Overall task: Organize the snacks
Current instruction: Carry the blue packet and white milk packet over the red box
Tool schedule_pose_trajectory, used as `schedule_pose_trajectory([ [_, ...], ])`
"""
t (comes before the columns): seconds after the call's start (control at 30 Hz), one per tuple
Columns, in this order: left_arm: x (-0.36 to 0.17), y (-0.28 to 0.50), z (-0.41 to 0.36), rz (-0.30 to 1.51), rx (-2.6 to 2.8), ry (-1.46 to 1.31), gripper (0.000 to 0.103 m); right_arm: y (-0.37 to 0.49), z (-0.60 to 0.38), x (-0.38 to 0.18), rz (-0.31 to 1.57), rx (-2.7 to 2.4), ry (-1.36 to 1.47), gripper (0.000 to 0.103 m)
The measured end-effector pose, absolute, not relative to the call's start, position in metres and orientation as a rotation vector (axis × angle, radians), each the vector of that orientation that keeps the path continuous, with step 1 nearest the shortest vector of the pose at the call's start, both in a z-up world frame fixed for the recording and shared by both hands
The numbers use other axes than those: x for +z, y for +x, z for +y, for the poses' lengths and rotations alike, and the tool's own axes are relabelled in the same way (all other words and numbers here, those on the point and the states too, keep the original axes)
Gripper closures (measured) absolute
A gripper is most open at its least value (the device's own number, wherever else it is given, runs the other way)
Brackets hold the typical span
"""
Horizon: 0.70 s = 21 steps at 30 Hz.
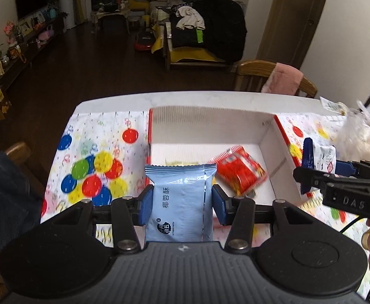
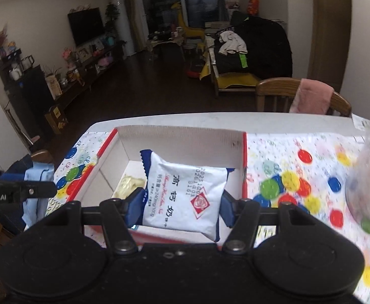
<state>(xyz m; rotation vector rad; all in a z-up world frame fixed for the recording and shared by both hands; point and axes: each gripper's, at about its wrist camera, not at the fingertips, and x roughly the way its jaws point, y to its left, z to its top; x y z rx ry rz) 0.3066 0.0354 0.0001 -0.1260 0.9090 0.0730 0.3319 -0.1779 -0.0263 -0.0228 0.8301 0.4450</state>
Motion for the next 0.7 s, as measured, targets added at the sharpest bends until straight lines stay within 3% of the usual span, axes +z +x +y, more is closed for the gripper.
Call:
schedule_pose_trajectory([
  [0.7, -0.058, 0.436, 0.017, 1.148, 0.192, -0.031, 0.055, 0.438, -0.121, -0.097, 1.037, 0.577, -0.26, 0.043],
])
